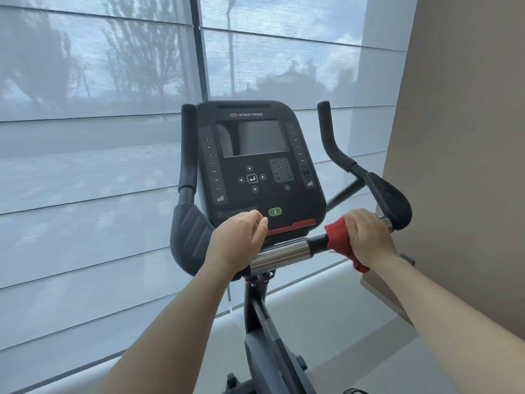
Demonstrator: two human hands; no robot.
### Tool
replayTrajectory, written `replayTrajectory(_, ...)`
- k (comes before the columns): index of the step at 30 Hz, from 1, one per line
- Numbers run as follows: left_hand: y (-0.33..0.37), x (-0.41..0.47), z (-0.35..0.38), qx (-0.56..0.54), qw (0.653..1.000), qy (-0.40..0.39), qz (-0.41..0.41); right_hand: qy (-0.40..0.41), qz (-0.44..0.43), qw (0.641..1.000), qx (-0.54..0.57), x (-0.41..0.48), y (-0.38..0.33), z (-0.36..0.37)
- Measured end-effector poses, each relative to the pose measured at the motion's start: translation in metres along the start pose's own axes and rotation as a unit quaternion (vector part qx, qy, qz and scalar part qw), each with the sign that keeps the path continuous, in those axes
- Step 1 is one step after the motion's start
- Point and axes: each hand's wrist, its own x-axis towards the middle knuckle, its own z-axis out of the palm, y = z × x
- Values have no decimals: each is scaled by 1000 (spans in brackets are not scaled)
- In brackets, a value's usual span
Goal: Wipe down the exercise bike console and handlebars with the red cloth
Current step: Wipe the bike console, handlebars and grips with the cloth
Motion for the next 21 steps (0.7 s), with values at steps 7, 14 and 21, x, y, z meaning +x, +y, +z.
replayTrajectory(7,2,6,3,18,1000,5,-18,-53,-207,976,32,-17,-15,11)
replayTrajectory(14,5,2,-1,36,996,26,-79,-18,-120,990,75,-4,-17,13)
replayTrajectory(21,8,0,-4,23,993,42,-104,-81,-176,981,31,-2,-31,17)
